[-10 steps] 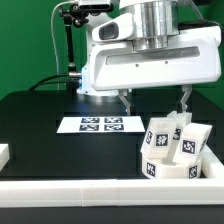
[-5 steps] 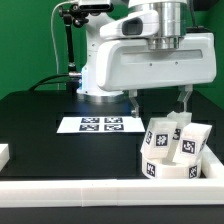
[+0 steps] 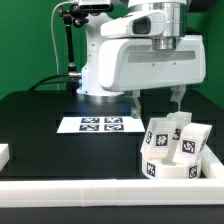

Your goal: Assemble stool

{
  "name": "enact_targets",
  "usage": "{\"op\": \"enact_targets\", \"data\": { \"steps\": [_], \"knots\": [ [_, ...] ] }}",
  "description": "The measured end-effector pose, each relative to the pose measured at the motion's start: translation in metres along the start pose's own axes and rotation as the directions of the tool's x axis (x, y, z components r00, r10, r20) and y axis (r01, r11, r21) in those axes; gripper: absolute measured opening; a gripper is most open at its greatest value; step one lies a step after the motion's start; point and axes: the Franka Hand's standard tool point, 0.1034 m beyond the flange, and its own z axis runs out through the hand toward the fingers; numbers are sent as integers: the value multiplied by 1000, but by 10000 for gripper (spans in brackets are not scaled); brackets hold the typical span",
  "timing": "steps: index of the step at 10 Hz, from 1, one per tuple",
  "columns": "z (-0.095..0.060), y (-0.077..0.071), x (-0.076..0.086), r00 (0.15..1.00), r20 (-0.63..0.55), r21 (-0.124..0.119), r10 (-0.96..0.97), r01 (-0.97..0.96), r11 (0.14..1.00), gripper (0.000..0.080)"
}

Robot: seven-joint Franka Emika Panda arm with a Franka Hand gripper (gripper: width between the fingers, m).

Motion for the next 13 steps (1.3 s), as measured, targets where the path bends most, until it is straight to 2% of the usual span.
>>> {"op": "enact_targets", "data": {
  "steps": [3,4,6,7,8,11,13],
  "knots": [
    [0,0,1,959,32,-22,-283,284,959,649],
    [0,0,0,914,51,-23,-403,405,914,649],
    [4,-7,2,807,91,-16,-584,588,809,649],
    [10,-12,2,740,111,-3,-663,668,744,649],
    [12,-12,1,713,115,3,-691,696,718,649],
    [17,-13,-2,729,119,8,-674,678,735,649],
    [17,-12,-2,731,119,8,-672,676,737,379]
  ]
}}
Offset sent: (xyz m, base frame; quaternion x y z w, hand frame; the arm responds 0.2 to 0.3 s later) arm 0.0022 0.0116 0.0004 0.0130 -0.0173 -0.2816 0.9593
